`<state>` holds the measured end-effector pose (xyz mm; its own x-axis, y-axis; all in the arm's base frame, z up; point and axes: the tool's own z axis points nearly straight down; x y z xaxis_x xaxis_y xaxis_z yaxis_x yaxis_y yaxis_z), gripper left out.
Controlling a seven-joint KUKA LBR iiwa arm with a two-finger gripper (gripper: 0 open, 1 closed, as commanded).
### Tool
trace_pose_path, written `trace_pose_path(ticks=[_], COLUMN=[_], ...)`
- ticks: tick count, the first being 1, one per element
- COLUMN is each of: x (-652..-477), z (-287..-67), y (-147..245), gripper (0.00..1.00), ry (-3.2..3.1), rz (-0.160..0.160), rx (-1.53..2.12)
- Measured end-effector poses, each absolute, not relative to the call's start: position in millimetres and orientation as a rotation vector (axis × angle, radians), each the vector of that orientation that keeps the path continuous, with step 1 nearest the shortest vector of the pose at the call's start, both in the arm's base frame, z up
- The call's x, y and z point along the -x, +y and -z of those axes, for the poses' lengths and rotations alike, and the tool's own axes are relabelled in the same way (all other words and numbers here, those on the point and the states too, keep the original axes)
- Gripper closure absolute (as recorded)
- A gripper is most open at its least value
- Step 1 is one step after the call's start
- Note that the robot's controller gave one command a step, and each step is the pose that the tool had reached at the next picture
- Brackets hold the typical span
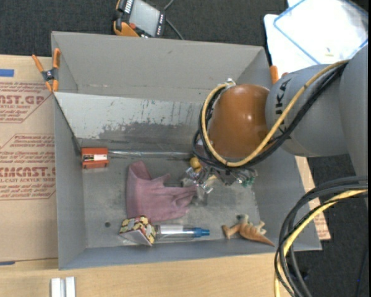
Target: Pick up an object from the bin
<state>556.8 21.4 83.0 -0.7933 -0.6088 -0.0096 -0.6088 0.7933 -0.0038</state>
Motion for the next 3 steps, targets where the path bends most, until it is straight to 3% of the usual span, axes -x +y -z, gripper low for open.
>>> trace_pose_path(ticks=[1, 2, 3], x=[-575.3, -571.7, -571.6], z=[-70, -252, -252], y=[-22, 32, 32], gripper=[1.0, 1.0, 1.0], ry=[2.865, 2.943, 2.944], rz=[0.003, -0.003, -0.003], rx=[1.258, 1.048, 1.048])
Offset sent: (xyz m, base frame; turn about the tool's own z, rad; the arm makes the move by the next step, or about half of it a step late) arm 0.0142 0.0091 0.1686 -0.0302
